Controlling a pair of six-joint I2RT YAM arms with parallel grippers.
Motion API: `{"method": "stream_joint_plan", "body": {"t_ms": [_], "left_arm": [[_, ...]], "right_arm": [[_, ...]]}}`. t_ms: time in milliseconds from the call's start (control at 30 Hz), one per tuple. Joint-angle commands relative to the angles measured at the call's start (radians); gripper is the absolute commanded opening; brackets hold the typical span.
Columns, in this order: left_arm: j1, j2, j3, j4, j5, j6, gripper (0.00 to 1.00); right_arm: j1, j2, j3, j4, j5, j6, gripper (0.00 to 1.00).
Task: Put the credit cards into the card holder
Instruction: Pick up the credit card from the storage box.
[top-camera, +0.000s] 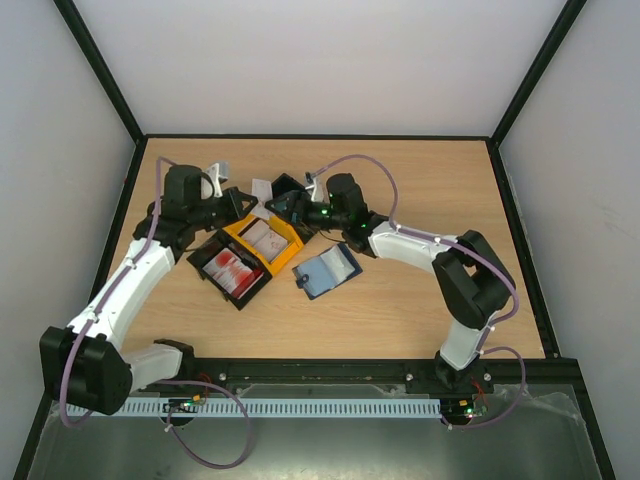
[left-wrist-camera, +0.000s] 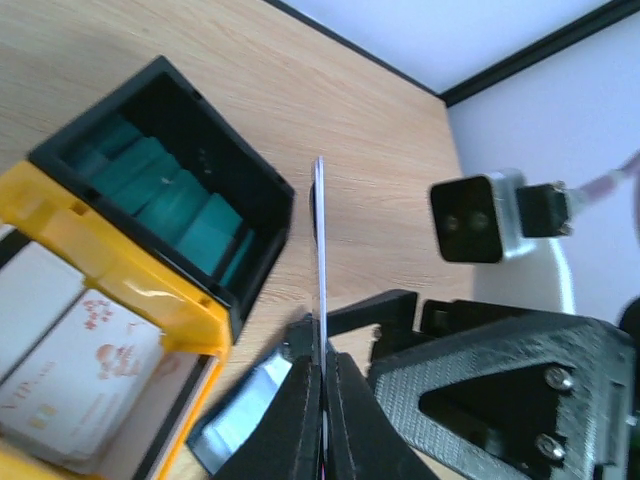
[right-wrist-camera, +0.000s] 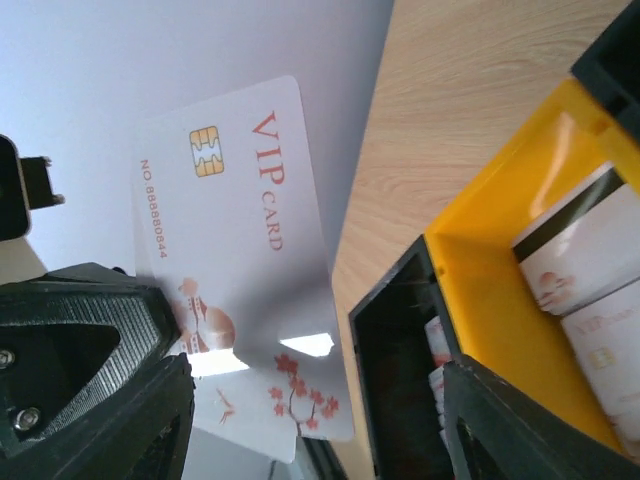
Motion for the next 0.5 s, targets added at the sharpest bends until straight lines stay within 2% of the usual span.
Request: {"method": "stream_joint_plan", "body": {"t_ms": [0, 133, 367, 467], "left_arm": [[0.036, -0.039, -0.026, 0.097, 0.210, -0.088, 0.03], [0.050, -0.050, -0.024, 0.093, 0.250, -0.097, 0.02], [0.075, -0.060, -0.024, 0.082, 0.306, -0.099, 0.02], [0.083, -0.062, -0.015, 0.088, 0.332, -0.099, 0.02]], "right_arm": [[0.005, 0.017, 0.038, 0.122, -0.065, 0.069, 0.63], [0.005, -0.004, 0.006, 0.223, -0.050, 0.127, 0.43], [0.004, -0.029, -0.022, 0.276, -0.037, 0.161, 0.19], [0.005, -0.040, -0.043, 0.363, -0.050, 0.215, 0.08]]}}
